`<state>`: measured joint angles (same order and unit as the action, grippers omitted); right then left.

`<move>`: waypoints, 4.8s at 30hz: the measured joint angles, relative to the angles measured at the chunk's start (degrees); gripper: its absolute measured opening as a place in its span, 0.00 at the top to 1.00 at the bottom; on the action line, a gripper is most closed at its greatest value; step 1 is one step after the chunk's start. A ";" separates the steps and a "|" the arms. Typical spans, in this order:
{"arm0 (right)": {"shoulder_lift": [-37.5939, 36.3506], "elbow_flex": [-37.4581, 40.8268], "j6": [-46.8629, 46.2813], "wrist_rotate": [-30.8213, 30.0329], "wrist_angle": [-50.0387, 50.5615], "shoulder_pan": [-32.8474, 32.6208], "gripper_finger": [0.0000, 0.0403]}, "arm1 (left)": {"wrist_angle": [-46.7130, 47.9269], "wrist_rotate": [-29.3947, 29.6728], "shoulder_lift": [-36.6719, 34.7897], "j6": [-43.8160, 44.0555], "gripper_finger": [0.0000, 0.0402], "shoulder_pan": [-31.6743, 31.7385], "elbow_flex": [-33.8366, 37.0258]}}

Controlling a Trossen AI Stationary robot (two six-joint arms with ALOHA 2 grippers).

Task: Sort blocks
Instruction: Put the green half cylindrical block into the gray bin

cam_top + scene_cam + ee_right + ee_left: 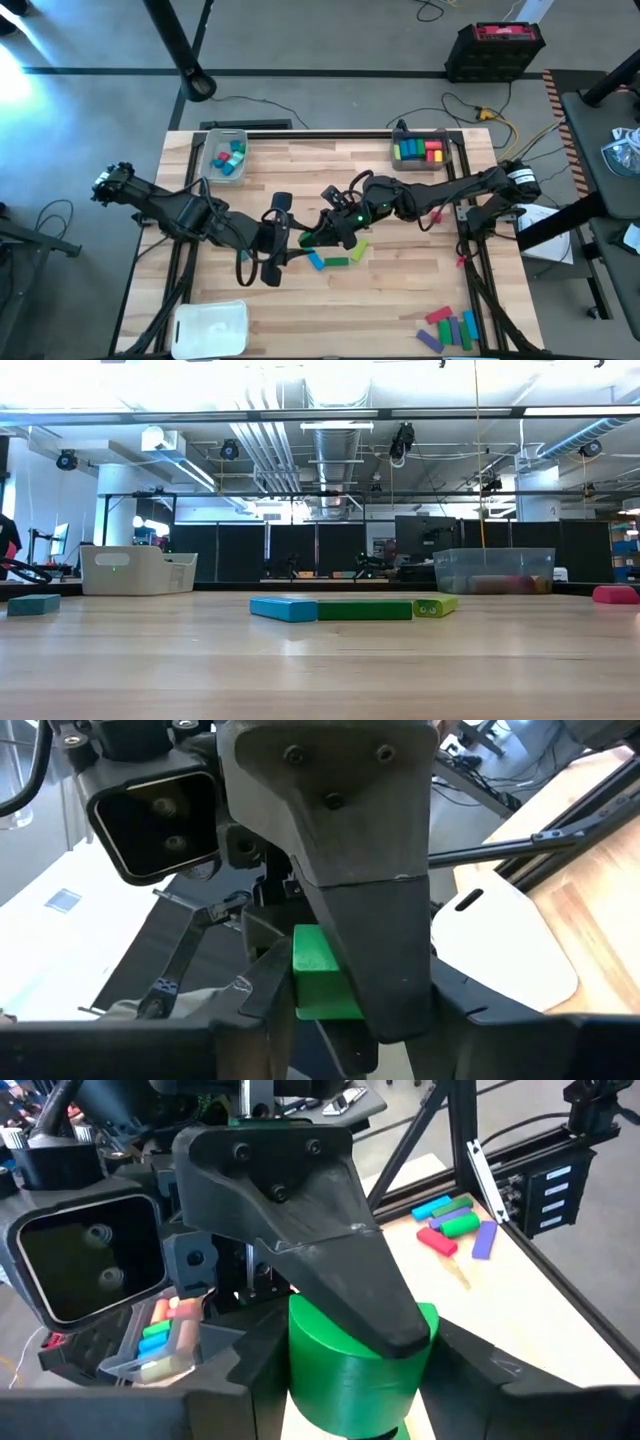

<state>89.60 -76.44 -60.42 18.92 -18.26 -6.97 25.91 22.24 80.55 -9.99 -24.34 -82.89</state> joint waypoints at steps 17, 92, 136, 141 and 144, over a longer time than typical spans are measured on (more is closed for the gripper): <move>0.09 0.17 4.46 -5.29 16.36 0.14 0.22 | 16.77 10.25 -13.14 14.94 0.61 -1.66 3.15; 0.39 -4.02 3.85 -11.56 22.75 -3.86 0.25 | 48.31 -13.63 32.20 10.68 0.61 85.37 3.45; 0.35 -4.23 2.51 -10.91 33.32 -3.85 0.22 | 50.53 -21.37 41.12 4.12 0.55 86.71 -8.15; -0.33 -5.35 2.95 -9.94 35.14 -3.91 0.21 | 50.33 -21.44 41.09 4.76 0.55 86.71 -8.13; -0.46 -6.31 4.36 -9.94 38.28 -3.84 0.19 | 50.39 -21.46 41.05 5.00 0.55 86.71 -8.13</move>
<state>89.14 -82.76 -56.06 8.97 20.02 -10.81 76.30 0.78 121.60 -4.99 62.37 -91.02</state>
